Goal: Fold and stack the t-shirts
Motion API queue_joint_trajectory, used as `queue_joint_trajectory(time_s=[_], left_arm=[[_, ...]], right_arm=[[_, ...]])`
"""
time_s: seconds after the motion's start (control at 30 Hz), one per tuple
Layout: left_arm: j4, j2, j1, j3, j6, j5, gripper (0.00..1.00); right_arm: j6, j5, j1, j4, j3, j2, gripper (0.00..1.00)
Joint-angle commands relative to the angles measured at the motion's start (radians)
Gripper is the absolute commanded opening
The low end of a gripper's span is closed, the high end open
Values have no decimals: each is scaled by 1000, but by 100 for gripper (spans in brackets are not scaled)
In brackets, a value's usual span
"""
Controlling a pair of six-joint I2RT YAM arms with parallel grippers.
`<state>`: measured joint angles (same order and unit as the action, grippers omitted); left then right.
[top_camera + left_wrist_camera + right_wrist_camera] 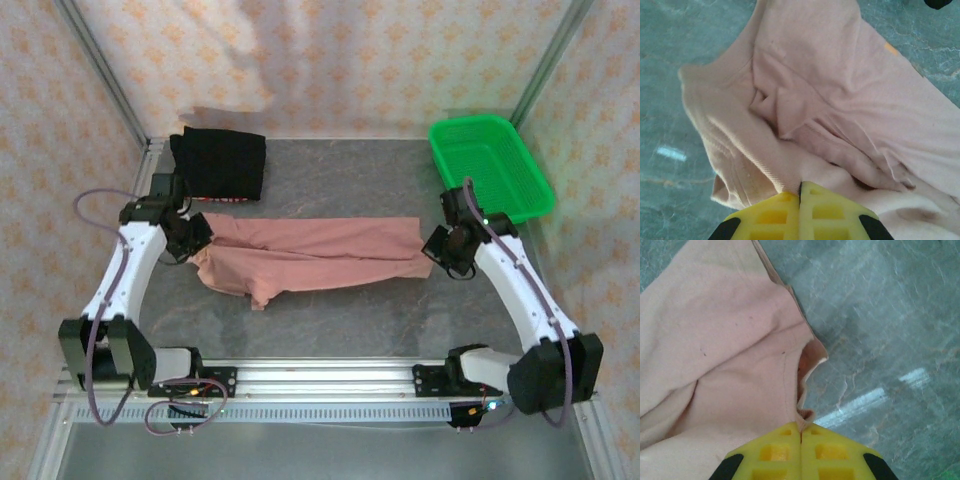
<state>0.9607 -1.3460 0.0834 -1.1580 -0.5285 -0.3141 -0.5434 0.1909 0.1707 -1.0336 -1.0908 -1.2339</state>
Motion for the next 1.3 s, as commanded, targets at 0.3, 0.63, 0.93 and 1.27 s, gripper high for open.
queue_joint_trajectory(time_s=[0.3, 0.63, 0.93, 1.27], left_arm=[[-47, -434, -60, -333, 111, -23, 0], [-35, -180, -36, -258, 1, -65, 72], [-73, 230, -58, 339, -217, -187, 43], [-325, 107, -140, 514, -314, -189, 29]], right_arm=[[229, -153, -45, 29, -270, -404, 0], [290, -150, -56, 42, -403, -599, 0], [299, -108, -56, 50, -429, -637, 0], [313, -112, -56, 43, -438, -643, 0]])
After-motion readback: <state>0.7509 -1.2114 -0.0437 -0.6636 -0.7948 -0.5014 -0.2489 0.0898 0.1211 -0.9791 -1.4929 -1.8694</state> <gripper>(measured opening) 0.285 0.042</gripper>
